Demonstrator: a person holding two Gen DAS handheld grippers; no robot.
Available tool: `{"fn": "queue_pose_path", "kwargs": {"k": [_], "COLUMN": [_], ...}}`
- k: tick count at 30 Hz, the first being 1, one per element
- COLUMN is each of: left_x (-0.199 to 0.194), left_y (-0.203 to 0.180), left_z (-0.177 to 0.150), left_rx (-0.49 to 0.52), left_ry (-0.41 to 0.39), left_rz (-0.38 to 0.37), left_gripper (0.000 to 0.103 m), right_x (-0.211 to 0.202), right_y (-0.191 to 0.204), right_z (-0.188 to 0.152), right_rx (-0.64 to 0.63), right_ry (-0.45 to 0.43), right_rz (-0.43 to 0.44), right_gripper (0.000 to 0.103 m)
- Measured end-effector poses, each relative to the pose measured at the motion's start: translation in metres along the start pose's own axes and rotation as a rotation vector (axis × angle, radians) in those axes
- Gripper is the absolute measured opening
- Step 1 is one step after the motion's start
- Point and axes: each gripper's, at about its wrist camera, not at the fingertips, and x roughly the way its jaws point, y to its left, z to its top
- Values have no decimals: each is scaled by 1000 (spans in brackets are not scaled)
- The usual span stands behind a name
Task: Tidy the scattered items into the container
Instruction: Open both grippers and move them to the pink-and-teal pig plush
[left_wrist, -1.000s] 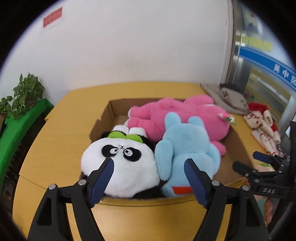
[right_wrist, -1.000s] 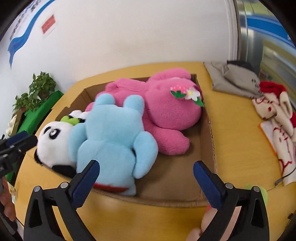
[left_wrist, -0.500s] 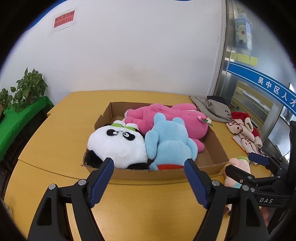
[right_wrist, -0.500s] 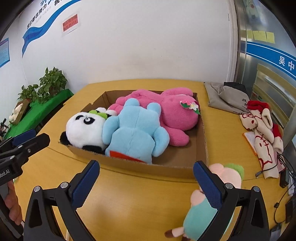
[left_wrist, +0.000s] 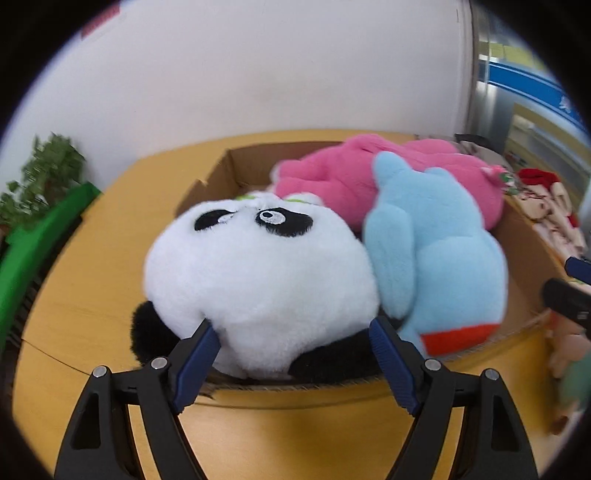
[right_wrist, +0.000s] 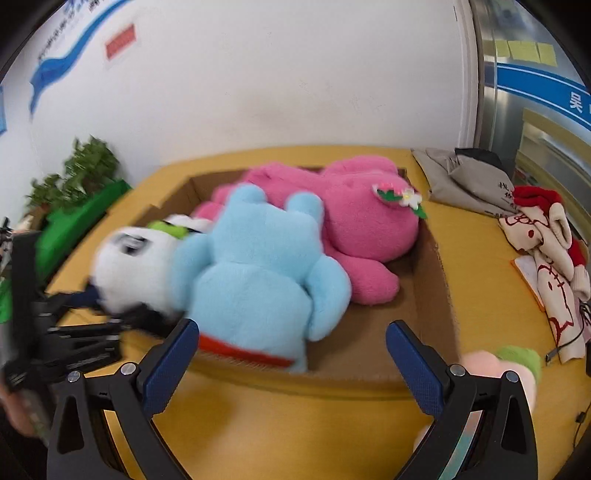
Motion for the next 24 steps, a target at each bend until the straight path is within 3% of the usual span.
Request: {"fn": "queue_pose_path", "kwargs": {"k": [4,8,19,24], "left_x": [-1,-4,-29,-60], "left_y": [-6,3,-3,-2], "left_z": [-8,-18,-32,-30], "left_rx": [16,-65,-64,-65], "left_ry": [25,60,82,19], "left_rz": [-5,-43,-78,-76], "left_gripper": [80,80,80,80], "right_x": [42,36,17,-9], "right_y": [-7,-4,-14,-13], "right_z": [-9,-18,-37,-44], "right_rx": [41,-5,-31,-11], "right_ry": [95,77,81,47], "right_rz": [20,18,32,48], "right_gripper": [103,102,102,103]}}
